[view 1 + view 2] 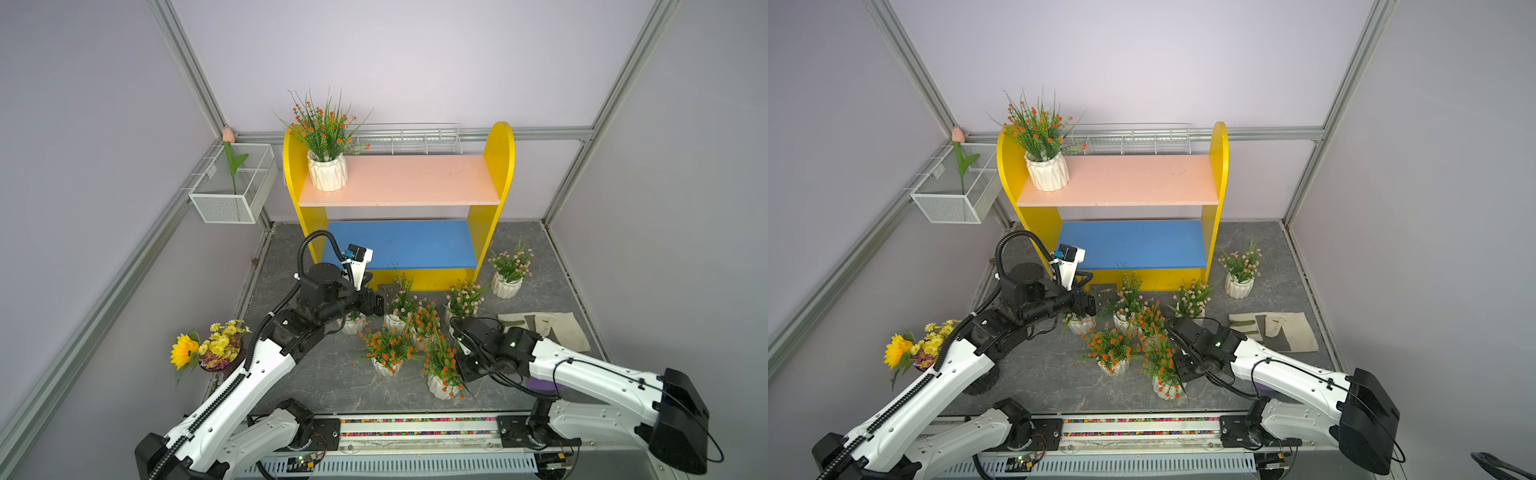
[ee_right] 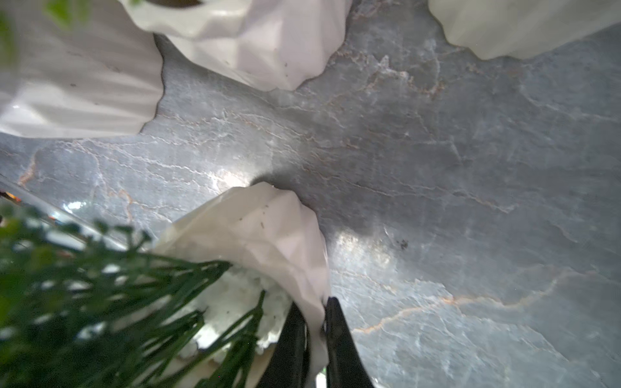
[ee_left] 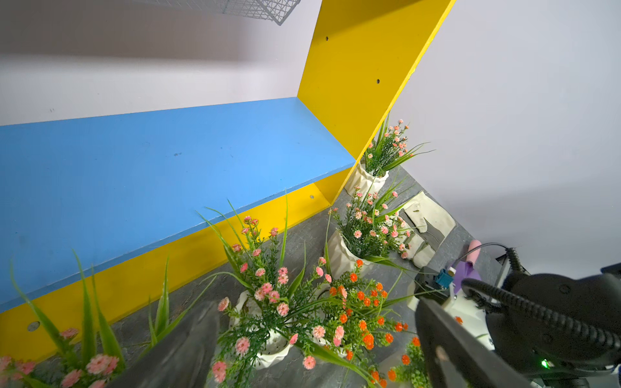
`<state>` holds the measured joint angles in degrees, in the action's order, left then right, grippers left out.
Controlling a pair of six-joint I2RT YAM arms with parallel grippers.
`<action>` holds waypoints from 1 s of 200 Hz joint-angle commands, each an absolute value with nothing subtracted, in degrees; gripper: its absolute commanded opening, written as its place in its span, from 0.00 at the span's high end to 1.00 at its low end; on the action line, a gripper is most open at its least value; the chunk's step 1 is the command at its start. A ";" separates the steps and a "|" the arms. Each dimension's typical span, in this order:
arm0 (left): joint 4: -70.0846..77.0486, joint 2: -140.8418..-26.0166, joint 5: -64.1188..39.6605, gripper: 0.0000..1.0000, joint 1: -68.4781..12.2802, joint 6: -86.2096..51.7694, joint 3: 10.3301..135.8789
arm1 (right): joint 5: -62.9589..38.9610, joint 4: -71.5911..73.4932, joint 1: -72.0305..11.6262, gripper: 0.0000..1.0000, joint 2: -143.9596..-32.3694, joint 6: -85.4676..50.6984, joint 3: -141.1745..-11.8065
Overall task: Place the baby's breath potted plants on the rack by color
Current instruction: Pick up the baby's breath potted plant from the center of the board.
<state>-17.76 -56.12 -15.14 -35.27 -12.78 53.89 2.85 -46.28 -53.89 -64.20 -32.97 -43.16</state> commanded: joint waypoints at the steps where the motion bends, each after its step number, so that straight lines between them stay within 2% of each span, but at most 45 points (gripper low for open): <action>1: -15.89 -55.10 -17.72 0.05 -35.51 -12.02 53.93 | 3.56 -51.77 -51.39 0.88 -60.04 -30.88 -48.19; 39: -13.82 -55.03 -17.22 0.00 -39.50 -8.28 53.36 | 1.40 -59.64 -45.69 0.88 -56.41 -25.90 -54.69; 130: -5.82 -60.57 -5.25 0.00 -56.84 2.51 51.75 | -3.33 -66.65 -35.52 0.87 -59.75 -15.60 -73.08; 200: -0.43 -65.05 -10.79 0.00 -61.72 4.01 51.46 | -6.05 -65.76 -33.68 0.87 -64.68 -12.80 -77.41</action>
